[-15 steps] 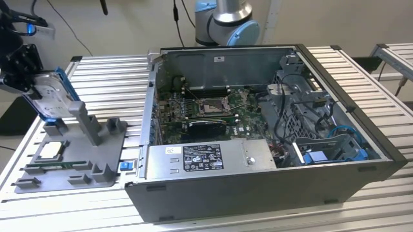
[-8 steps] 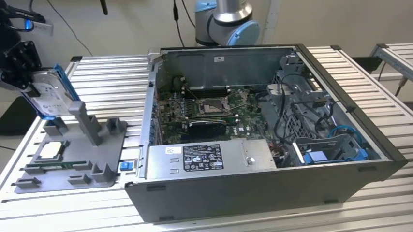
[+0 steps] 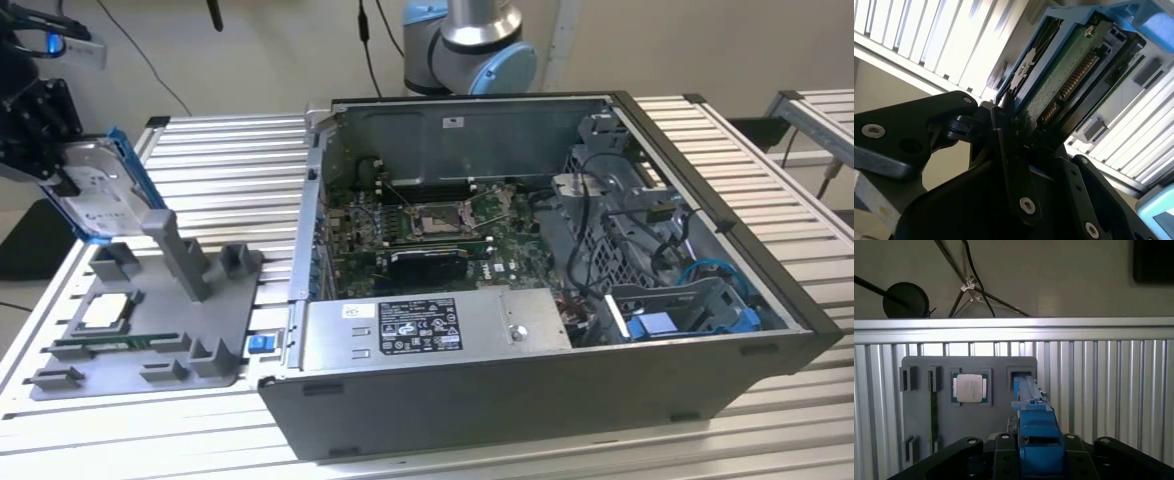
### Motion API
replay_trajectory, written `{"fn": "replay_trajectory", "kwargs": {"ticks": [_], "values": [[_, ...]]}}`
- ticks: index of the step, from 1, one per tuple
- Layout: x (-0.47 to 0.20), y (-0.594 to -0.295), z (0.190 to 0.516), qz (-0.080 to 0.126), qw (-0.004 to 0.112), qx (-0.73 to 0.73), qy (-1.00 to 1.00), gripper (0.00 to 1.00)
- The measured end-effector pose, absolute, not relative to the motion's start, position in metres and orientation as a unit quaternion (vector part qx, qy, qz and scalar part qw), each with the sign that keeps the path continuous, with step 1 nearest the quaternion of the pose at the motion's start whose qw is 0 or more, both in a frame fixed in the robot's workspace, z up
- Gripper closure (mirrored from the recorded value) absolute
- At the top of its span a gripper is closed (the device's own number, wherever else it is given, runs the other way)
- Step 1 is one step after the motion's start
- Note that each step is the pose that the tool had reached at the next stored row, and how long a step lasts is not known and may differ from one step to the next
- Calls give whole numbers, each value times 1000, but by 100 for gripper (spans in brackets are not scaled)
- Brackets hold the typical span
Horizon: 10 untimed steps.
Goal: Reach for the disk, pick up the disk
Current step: 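Pick up the disk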
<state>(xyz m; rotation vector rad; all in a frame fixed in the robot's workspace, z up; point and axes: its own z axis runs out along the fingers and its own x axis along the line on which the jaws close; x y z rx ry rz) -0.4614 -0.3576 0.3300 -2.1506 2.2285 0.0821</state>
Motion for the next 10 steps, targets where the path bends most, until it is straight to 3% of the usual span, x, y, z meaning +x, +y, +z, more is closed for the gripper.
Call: {"fn": "replay_trajectory", "kwargs": {"ticks": [10], "values": [[-461, -358, 337, 27, 22, -694, 719, 100]]}}
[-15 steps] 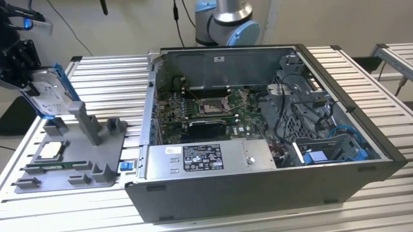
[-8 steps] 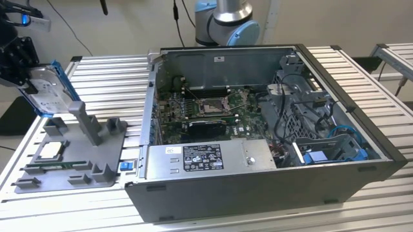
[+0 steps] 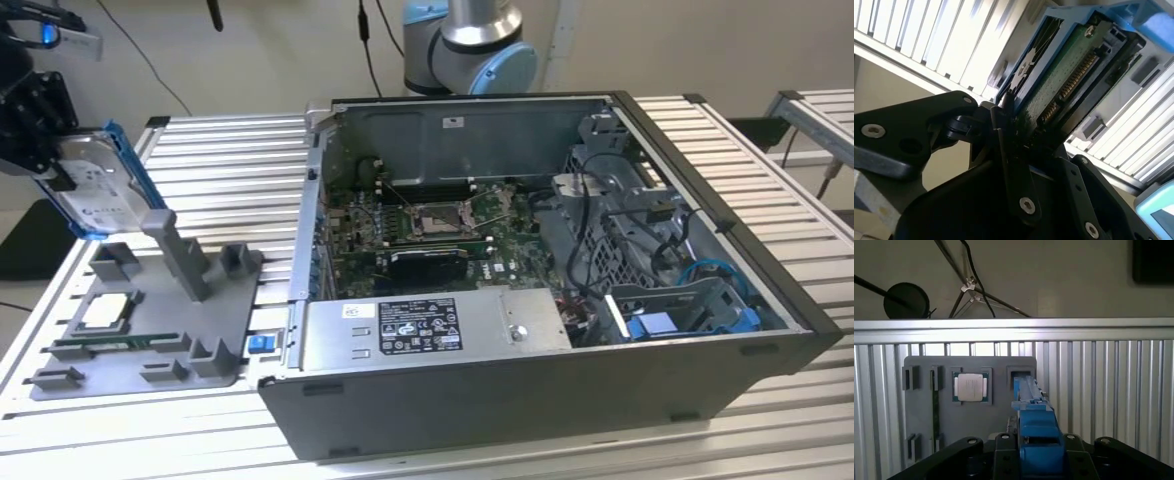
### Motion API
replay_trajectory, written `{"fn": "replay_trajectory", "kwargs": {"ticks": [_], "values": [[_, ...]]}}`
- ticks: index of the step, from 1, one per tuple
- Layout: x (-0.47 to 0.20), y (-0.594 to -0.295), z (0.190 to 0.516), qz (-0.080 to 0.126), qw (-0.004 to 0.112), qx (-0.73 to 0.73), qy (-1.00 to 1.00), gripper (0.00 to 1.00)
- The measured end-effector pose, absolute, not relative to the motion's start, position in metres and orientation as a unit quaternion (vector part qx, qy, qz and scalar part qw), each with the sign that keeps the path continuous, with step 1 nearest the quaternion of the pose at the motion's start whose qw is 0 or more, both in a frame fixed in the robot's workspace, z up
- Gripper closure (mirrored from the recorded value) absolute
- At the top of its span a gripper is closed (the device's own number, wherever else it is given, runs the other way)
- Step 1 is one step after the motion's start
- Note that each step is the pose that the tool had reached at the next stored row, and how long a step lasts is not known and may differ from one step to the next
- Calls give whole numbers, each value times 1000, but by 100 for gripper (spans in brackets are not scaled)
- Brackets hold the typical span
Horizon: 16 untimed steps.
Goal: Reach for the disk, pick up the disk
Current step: 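Pick up the disk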
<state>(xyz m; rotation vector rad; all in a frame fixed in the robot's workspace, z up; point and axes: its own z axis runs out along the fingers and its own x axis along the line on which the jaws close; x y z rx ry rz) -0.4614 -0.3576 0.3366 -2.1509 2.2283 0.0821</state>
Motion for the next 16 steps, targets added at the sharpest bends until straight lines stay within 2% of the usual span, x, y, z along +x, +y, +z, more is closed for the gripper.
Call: {"fn": "replay_trajectory", "kwargs": {"ticks": [16], "values": [[-461, -358, 351, 26, 22, -694, 719, 100]]}}
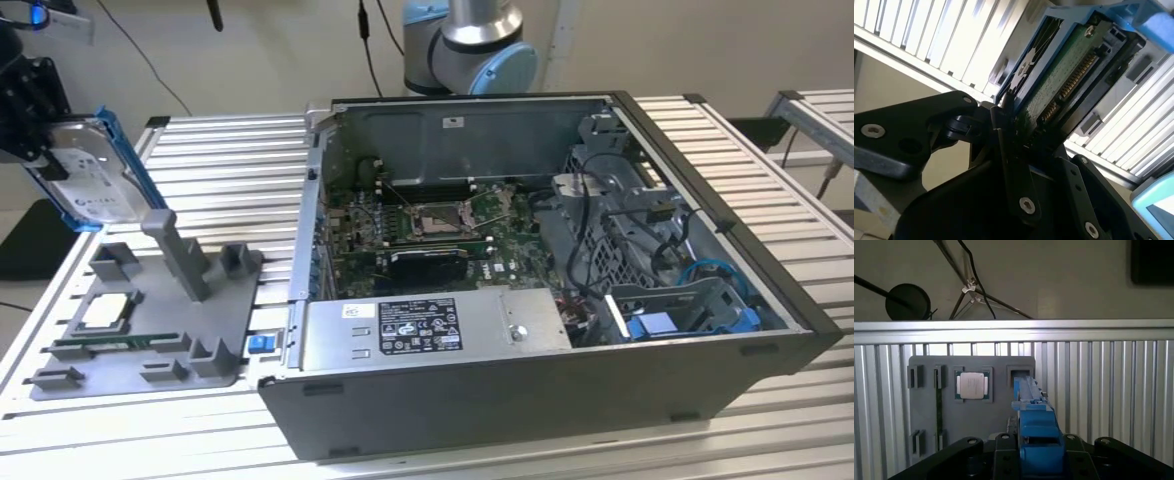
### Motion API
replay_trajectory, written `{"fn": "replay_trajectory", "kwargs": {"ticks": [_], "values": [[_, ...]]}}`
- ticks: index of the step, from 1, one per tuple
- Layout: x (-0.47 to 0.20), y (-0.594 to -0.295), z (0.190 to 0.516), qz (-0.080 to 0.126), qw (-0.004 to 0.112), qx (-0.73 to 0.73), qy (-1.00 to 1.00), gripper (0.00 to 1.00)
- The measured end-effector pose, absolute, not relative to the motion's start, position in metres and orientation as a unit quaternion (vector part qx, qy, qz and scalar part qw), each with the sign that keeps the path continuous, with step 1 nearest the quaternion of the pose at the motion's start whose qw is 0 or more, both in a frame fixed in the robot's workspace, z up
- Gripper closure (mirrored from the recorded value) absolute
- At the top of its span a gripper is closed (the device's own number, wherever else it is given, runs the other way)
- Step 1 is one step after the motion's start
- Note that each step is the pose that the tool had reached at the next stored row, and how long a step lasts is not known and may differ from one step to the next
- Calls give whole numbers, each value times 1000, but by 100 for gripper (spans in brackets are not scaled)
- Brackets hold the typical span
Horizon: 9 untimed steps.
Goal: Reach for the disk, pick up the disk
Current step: 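Pick up the disk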
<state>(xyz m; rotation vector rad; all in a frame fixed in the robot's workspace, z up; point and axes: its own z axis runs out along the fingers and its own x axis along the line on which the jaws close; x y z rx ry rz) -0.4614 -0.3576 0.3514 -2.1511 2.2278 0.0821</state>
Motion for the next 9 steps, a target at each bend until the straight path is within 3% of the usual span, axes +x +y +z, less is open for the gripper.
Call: {"fn": "replay_trajectory", "kwargs": {"ticks": [9], "values": [[-461, -358, 365, 27, 22, -694, 719, 100]]}}
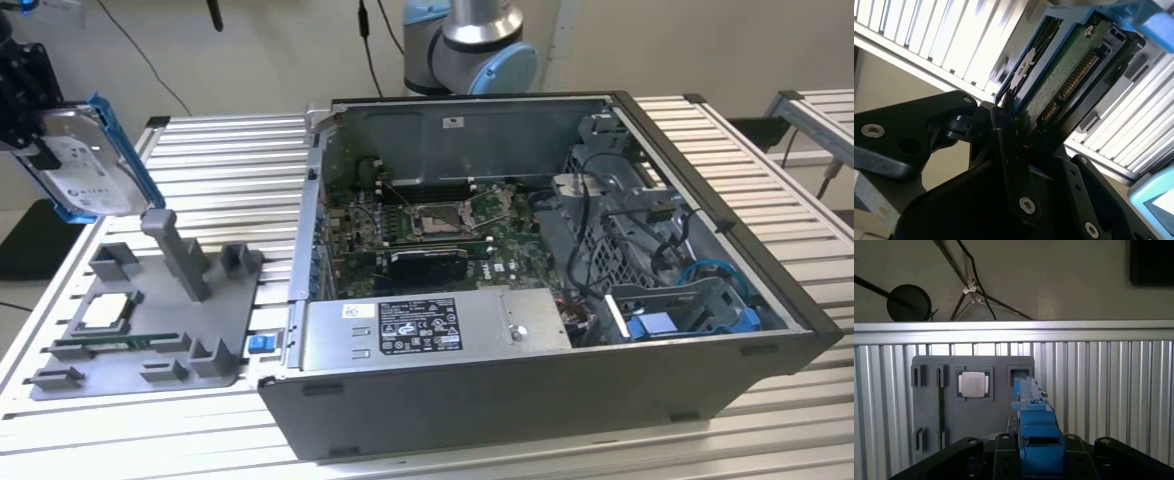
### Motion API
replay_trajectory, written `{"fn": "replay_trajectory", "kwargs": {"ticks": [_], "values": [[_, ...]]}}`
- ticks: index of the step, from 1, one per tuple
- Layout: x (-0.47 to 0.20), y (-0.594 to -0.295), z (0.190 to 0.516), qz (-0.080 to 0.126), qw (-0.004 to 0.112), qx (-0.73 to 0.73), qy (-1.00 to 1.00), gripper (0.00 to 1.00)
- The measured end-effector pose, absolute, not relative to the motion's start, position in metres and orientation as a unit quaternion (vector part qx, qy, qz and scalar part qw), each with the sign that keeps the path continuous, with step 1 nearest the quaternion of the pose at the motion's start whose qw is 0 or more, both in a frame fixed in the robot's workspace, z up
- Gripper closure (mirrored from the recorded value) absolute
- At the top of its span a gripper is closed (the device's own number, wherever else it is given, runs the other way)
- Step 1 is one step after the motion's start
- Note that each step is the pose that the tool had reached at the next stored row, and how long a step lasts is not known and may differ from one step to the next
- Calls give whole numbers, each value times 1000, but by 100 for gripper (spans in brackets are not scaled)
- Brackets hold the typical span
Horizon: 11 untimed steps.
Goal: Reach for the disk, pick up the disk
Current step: 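Pick up the disk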
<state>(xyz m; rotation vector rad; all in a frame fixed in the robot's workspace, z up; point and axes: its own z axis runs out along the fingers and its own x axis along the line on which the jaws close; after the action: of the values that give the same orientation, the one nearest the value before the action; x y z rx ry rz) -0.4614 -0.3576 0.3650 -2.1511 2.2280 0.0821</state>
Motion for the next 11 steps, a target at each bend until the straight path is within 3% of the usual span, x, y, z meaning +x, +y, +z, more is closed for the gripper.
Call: {"fn": "replay_trajectory", "kwargs": {"ticks": [11], "values": [[-461, -358, 386, 27, 22, -694, 719, 100]]}}
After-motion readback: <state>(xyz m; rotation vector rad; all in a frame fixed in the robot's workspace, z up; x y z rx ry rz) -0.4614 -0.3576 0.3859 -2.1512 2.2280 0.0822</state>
